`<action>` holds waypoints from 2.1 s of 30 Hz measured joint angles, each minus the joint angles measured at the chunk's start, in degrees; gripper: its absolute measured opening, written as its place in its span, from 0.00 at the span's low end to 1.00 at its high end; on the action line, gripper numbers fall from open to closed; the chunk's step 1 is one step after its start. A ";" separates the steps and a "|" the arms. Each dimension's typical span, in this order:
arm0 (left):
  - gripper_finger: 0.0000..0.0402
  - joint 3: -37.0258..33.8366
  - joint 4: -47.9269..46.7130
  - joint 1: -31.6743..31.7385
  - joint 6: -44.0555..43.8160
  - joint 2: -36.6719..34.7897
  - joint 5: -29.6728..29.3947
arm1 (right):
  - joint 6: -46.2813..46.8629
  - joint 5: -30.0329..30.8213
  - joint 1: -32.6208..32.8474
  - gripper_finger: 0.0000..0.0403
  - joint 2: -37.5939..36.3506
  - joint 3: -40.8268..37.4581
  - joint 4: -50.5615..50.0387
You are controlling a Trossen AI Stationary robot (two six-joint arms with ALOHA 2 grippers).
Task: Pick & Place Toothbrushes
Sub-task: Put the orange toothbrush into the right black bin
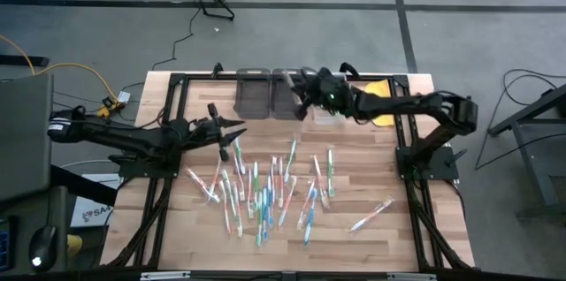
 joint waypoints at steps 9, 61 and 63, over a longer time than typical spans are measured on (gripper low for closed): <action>0.25 0.00 -4.28 1.57 -0.92 -2.28 0.06 | 3.82 -2.96 -6.95 0.03 11.47 21.79 -24.42; 0.25 -0.02 -16.34 1.57 -2.60 -12.42 5.92 | 16.77 -25.12 -16.47 0.07 26.58 36.87 -50.37; 0.25 -0.02 -16.37 1.57 -2.60 -12.42 5.92 | 16.62 -25.13 -16.45 0.07 26.58 36.87 -50.38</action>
